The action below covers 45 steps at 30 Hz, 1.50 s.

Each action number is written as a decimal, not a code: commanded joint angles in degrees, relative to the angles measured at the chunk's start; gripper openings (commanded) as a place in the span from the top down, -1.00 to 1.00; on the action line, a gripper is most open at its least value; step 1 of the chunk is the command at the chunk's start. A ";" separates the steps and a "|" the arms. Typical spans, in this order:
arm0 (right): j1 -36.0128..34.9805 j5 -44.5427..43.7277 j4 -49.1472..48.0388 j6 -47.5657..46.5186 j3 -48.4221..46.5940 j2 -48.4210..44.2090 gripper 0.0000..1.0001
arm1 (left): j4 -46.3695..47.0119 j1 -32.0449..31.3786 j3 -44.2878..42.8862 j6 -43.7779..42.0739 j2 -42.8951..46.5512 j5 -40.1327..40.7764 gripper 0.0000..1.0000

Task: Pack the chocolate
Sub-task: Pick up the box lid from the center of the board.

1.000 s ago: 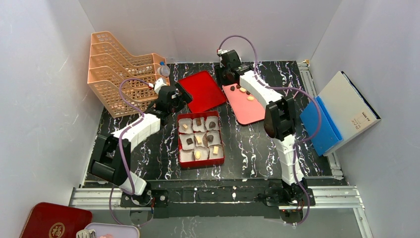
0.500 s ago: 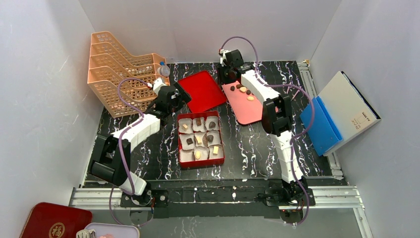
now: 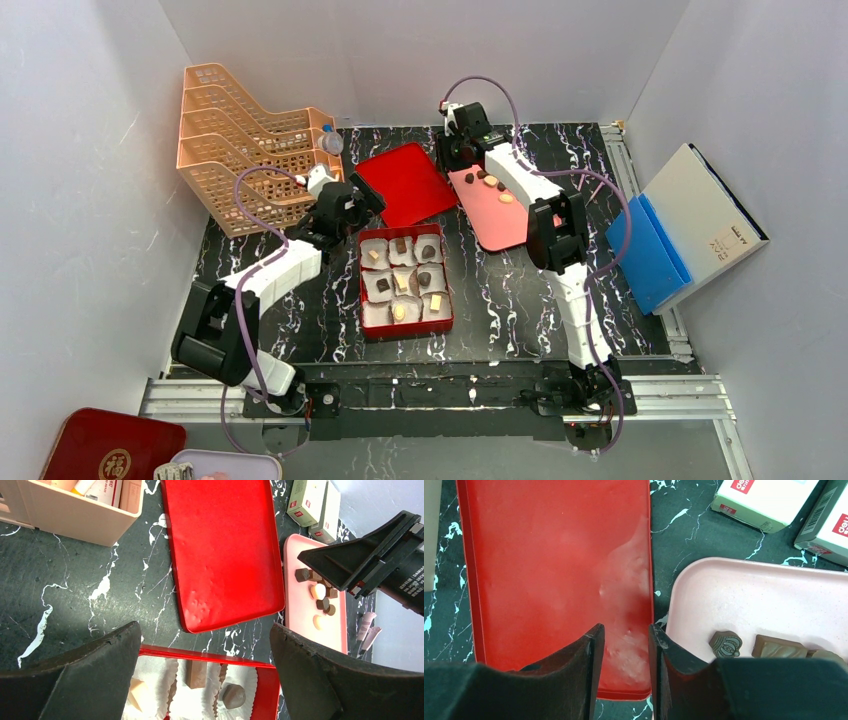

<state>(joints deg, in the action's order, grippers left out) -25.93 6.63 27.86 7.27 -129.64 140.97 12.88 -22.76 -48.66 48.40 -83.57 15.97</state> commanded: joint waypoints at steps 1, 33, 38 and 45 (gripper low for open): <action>-0.17 0.06 -2.31 -1.09 -1.49 1.75 0.10 | 1.88 -0.40 1.81 0.46 3.82 2.40 -0.97; -1.50 -7.17 -1.77 -6.25 -1.24 6.95 0.15 | 10.07 -0.51 10.60 3.12 10.16 1.40 -0.97; -1.67 -11.25 -0.54 -6.97 -1.58 8.07 0.32 | 10.49 -0.44 11.21 2.88 10.89 1.05 -0.97; -2.38 -14.75 0.88 -7.06 -2.55 10.57 0.80 | 11.43 -0.47 13.66 2.00 12.73 1.20 -0.97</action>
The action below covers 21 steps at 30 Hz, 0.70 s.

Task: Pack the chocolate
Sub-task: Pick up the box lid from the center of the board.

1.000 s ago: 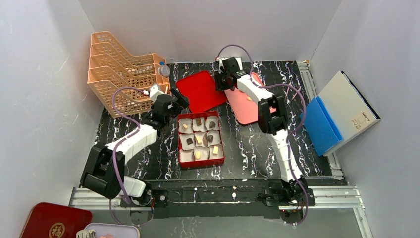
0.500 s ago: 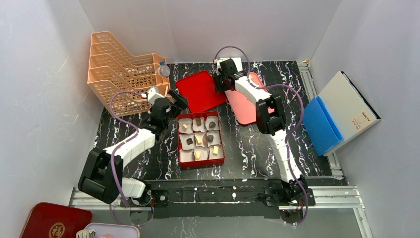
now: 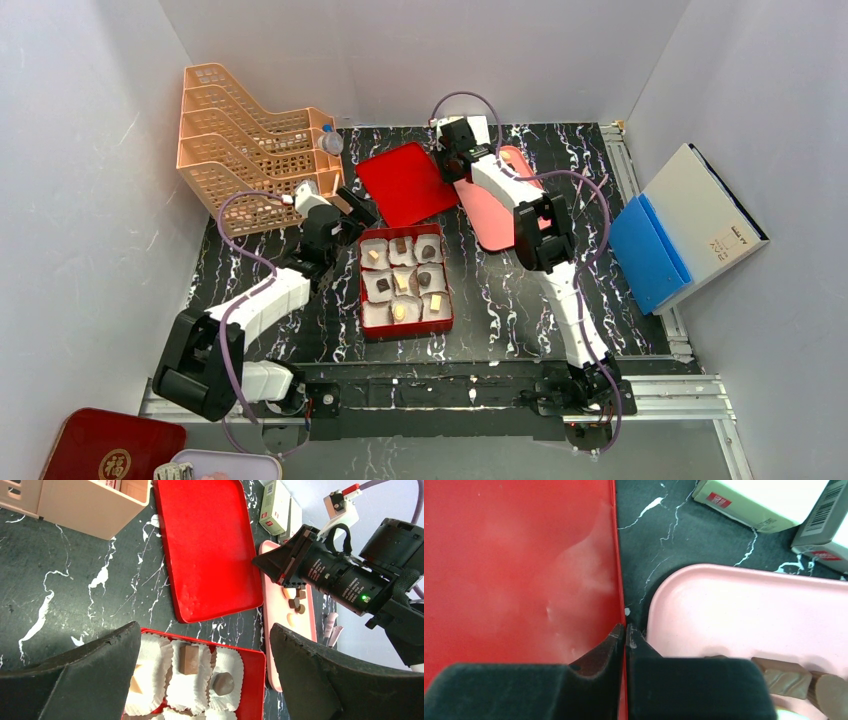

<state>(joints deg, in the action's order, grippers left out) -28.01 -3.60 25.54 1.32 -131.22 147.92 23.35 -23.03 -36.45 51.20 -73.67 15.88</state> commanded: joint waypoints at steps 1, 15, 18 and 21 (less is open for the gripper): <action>-0.48 -4.86 3.20 -1.11 -0.93 3.76 0.92 | 1.03 -0.18 1.81 -1.11 3.17 1.45 -0.97; -1.87 -2.46 1.13 -1.04 0.50 -3.31 0.97 | -2.89 -0.20 1.88 -1.54 5.80 3.19 -0.97; -1.87 -1.79 0.43 -0.62 1.20 -5.52 0.97 | -3.98 -0.18 1.22 -1.47 5.90 3.72 -0.97; -1.87 -0.88 0.21 0.03 1.24 -7.30 0.97 | -4.40 -0.22 0.73 -1.36 5.82 4.10 -0.97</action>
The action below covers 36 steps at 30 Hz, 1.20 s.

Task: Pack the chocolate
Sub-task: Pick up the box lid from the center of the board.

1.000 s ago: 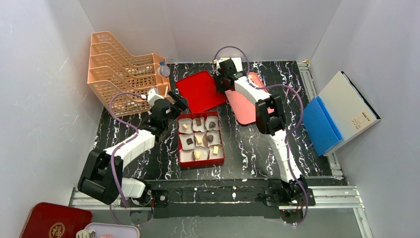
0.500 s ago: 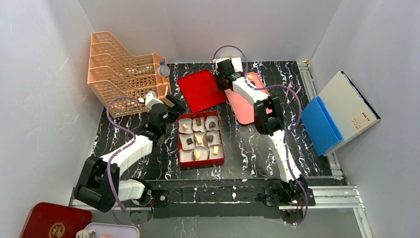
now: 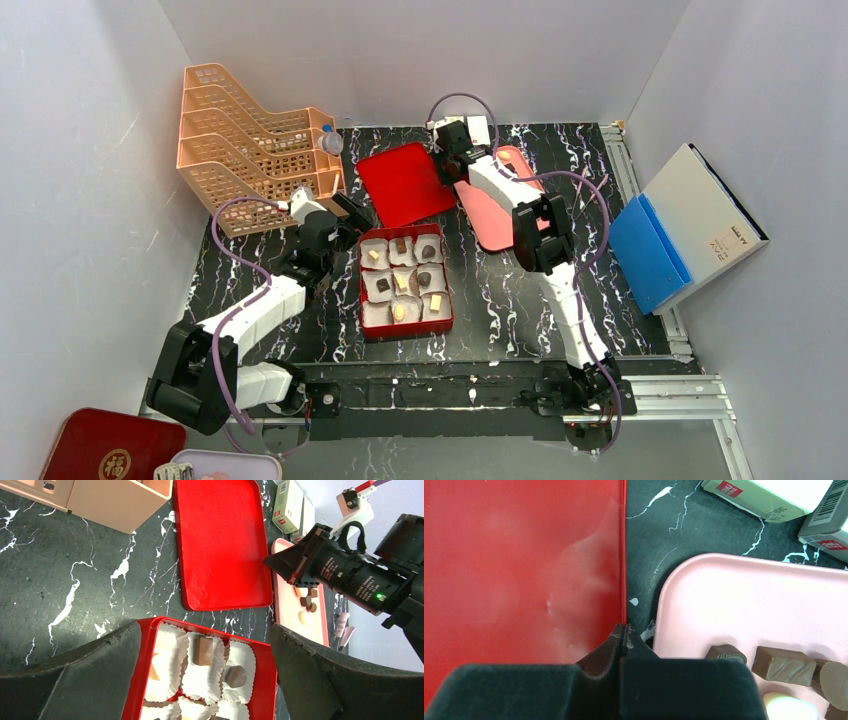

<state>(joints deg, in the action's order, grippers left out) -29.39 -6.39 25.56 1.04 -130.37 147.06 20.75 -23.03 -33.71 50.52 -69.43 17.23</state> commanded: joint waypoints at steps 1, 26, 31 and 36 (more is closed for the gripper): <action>-0.47 2.11 0.12 0.61 0.38 -6.96 0.97 | -2.04 -0.18 -2.24 -0.71 1.53 2.86 -0.97; -0.36 1.85 -2.16 2.83 -4.16 -13.27 0.97 | -0.68 -0.18 -3.80 -1.61 -1.93 3.77 -0.97; -0.39 0.94 -2.53 2.46 -4.91 -14.14 0.97 | -0.37 -0.24 -3.76 -1.63 -2.44 3.62 -0.97; -0.39 0.34 -2.67 2.22 -5.67 -15.06 0.97 | -0.25 -0.18 -4.12 -1.63 -2.94 3.47 -0.97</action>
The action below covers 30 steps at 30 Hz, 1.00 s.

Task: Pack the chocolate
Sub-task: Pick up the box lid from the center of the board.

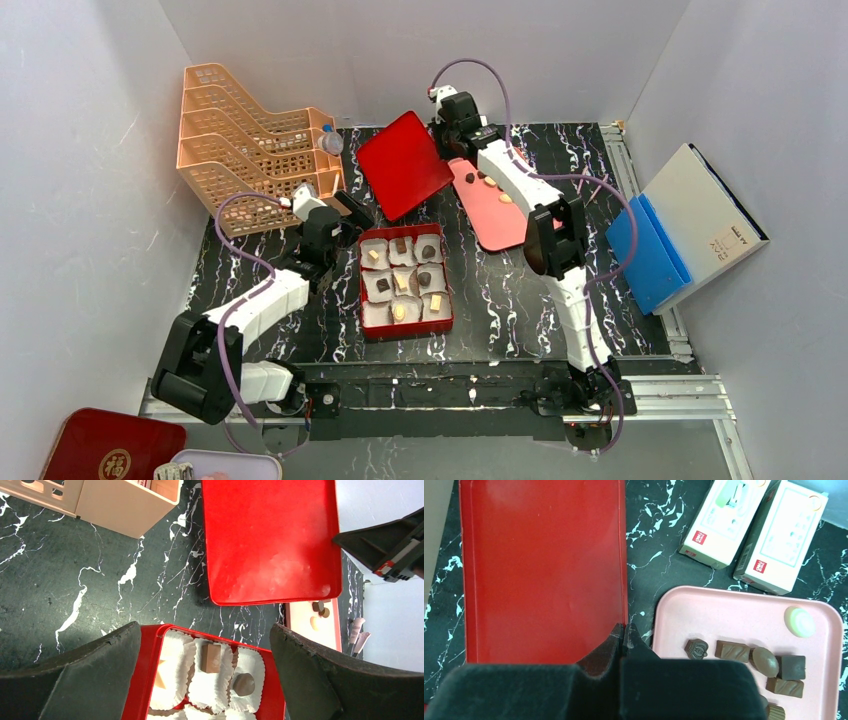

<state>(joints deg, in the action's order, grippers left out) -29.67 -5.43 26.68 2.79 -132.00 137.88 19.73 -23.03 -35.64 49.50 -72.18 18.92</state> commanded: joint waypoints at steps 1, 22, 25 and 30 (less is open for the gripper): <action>-0.10 -0.63 -3.84 0.49 -4.05 -6.07 0.97 | 0.79 -0.18 -2.28 -0.70 -0.30 1.77 -0.97; -0.30 0.16 -3.25 1.67 0.71 -15.08 0.97 | 2.61 -0.23 -6.06 0.10 -2.71 -0.71 -0.97; -0.31 0.05 -2.89 2.06 2.52 -17.66 0.97 | 3.66 -0.18 -7.24 0.24 -3.41 -3.01 -0.97; -0.63 -0.14 -0.56 3.21 3.67 -20.56 0.97 | 4.37 -0.18 -9.46 0.43 -4.02 -7.13 -0.97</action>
<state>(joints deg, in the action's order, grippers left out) -29.76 -5.85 27.24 3.97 -128.40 122.65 22.31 -23.03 -42.09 49.80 -76.16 15.00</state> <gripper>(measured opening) 0.031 0.983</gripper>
